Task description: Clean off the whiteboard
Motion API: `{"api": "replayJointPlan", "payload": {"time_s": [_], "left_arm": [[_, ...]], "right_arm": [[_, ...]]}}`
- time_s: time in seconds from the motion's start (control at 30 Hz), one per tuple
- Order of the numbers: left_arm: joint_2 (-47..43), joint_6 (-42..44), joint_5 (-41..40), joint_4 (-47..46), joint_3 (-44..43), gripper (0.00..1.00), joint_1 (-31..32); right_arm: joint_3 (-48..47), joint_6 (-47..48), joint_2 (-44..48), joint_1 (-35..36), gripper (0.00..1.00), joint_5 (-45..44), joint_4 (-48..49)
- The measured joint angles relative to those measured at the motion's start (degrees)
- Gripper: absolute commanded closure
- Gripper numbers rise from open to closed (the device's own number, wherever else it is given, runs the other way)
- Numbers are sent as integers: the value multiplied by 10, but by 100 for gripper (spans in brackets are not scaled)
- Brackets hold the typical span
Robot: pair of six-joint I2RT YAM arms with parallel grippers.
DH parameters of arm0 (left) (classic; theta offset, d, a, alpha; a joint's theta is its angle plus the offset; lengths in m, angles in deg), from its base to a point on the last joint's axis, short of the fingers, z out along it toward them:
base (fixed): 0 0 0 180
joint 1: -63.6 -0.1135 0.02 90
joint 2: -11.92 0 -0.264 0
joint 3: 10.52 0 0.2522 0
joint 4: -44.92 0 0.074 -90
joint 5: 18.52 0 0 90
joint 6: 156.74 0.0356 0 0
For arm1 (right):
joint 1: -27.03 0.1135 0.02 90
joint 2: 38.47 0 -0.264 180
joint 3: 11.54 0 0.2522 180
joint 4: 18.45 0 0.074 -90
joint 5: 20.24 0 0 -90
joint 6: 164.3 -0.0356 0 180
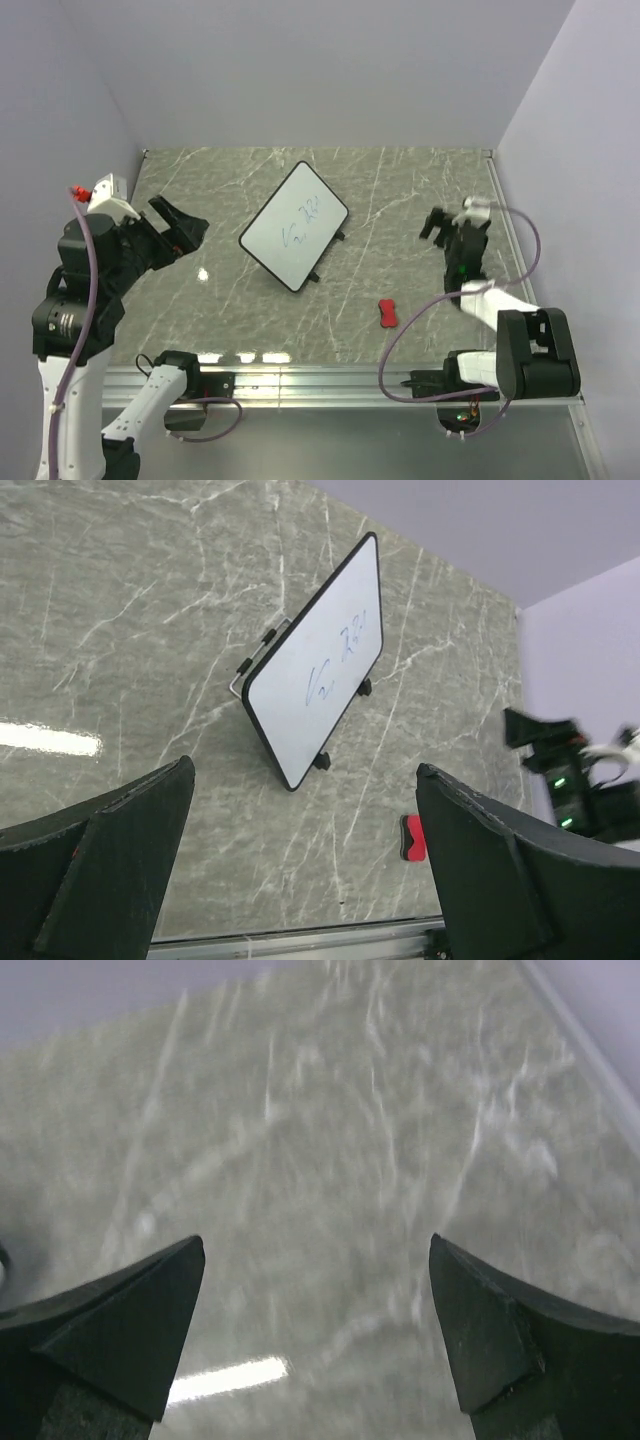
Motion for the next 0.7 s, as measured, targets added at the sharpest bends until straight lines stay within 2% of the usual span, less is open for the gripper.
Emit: {"api": "replayJointPlan", "payload": {"time_s": [0.1, 0.17, 0.23, 0.33, 0.4, 0.47, 0.57, 0.63, 0.7], "left_arm": [[22, 1, -5, 3, -8, 1, 0], [31, 1, -9, 8, -9, 1, 0], [31, 1, -13, 10, -8, 1, 0], [8, 2, -16, 1, 9, 1, 0], [-15, 2, -16, -5, 21, 1, 0], [-36, 2, -13, -6, 27, 1, 0], [-48, 1, -8, -9, 36, 1, 0], [-47, 1, -5, -8, 43, 1, 0], [-49, 2, -5, -5, 48, 1, 0]], "right_arm": [[-168, -50, -8, 0, 0, -23, -189], [-261, -86, -5, 4, 0, -1, -261], [-310, -115, 13, 24, 0, 6, -311], [-372, -129, 46, 123, 0, -37, -427], [-414, -137, 59, 193, 0, -35, -480], [-419, -204, 81, 212, 0, 1, -506], [-395, -296, 106, 158, 0, 75, -555], [-394, -334, 97, 145, 0, 59, -628], [-394, -352, 74, 178, 0, 41, -704]]}}
